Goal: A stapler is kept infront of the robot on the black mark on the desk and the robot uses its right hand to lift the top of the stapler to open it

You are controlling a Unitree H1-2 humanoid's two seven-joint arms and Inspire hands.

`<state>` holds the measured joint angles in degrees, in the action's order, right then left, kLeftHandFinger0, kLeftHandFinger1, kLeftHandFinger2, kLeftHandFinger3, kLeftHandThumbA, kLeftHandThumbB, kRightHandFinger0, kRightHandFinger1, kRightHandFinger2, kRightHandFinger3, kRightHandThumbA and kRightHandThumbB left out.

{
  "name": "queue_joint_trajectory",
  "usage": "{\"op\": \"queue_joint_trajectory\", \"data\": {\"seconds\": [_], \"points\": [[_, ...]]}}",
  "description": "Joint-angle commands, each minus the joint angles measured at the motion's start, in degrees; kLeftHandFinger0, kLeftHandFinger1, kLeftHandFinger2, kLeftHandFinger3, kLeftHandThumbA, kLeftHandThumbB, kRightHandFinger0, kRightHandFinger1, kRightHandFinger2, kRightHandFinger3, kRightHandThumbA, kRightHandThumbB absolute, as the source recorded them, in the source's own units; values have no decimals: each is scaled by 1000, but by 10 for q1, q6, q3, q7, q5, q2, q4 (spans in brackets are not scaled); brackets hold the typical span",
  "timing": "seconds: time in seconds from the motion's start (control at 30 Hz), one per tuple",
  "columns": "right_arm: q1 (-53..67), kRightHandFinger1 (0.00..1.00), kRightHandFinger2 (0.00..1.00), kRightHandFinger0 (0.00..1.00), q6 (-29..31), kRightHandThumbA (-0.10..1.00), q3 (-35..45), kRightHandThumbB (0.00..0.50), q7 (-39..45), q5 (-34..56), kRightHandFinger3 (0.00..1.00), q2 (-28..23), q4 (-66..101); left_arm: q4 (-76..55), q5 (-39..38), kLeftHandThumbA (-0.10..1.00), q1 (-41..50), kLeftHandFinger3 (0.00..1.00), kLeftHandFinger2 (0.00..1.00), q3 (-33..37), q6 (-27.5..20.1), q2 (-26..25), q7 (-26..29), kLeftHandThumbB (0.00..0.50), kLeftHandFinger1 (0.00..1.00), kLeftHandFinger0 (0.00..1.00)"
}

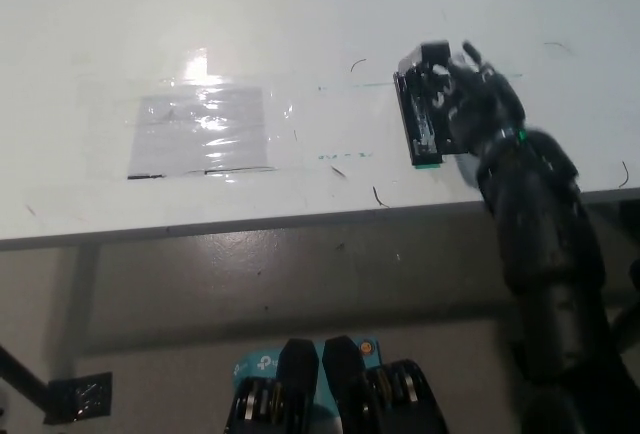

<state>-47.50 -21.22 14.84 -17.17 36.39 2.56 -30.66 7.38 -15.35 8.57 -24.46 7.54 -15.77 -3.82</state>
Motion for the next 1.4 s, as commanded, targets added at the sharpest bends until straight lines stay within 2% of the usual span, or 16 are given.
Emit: {"op": "queue_joint_trajectory", "data": {"seconds": [0.0, 0.1, 0.23, 0.3, 0.4, 0.43, 0.53, 0.7, 0.83, 0.93, 1.0, 1.03, 1.23, 1.27, 1.3, 1.37], "points": [[-5, 498, 702, 450, -57, 135, -44, 23, -25, 130, 976, -13, 144, -27, -6, 409, 0, 869, 759, -6, -6, -16, 0, 157, 626, 535], [11, 510, 707, 446, -57, 130, -51, 28, -43, 150, 962, -13, 156, -19, -7, 409, -3, 883, 780, -6, -13, -18, -4, 151, 640, 561], [28, 503, 704, 421, -57, 123, -65, 0, -54, 171, 950, -19, 162, -23, -9, 385, -1, 864, 752, -7, -12, -15, -3, 140, 632, 564], [39, 534, 752, 432, -57, 148, -74, 0, -56, 184, 943, -21, 170, -28, -6, 396, -3, 873, 752, -8, -7, -17, 1, 141, 635, 564], [51, 554, 750, 463, -57, 178, -87, 0, -59, 199, 898, -27, 179, -30, -5, 391, -3, 870, 748, -9, -6, -17, 2, 135, 627, 534], [64, 583, 778, 522, -57, 180, -95, 0, -65, 213, 948, -29, 190, -32, -3, 399, -2, 880, 768, -7, -4, -18, 0, 127, 635, 560], [78, 567, 766, 521, -57, 169, -111, 6, -78, 226, 1000, -43, 205, -31, -5, 389, -3, 885, 759, -8, -4, -17, 0, 119, 639, 575], [104, 597, 806, 556, -57, 170, -133, 0, -102, 263, 1000, -76, 244, -25, -3, 393, -5, 899, 744, -7, -11, -19, -3, 121, 616, 559], [144, 584, 756, 532, -57, 197, -139, 0, -97, 266, 1000, -123, 307, -23, -10, 377, -11, 873, 745, -11, -7, -20, -4, 135, 626, 558], [192, 585, 752, 525, -57, 209, -126, 0, -97, 256, 1000, -153, 369, -25, -9, 396, -11, 907, 770, -11, -2, -23, -4, 134, 642, 565], [245, 638, 798, 607, -57, 218, -116, 0, -94, 233, 1000, -184, 417, -23, -2, 414, -12, 899, 752, -8, -5, -26, -3, 134, 628, 554], [269, 617, 762, 599, -57, 203, -110, 0, -100, 226, 1000, -193, 433, -20, -3, 410, -13, 889, 751, -10, -7, -27, -4, 137, 623, 549], [363, 647, 781, 621, -34, 213, -87, 14, -33, 134, 1000, -219, 436, -35, -2, 389, -14, 888, 739, -10, 9, -27, 2, 117, 620, 536], [373, 677, 822, 666, -26, 183, -85, 3, -27, 121, 1000, -220, 433, -35, -4, 388, -14, 893, 743, -11, 10, -27, 1, 117, 622, 537], [395, 569, 712, 553, 10, 178, -87, 69, -20, 72, 967, -220, 409, -35, -4, 384, -15, 894, 743, -11, 12, -27, 2, 119, 622, 533], [406, 510, 641, 491, 37, 177, -98, 40, -22, 19, 888, -222, 383, -32, -4, 379, -16, 883, 747, -12, 9, -27, 2, 126, 621, 531]]}}
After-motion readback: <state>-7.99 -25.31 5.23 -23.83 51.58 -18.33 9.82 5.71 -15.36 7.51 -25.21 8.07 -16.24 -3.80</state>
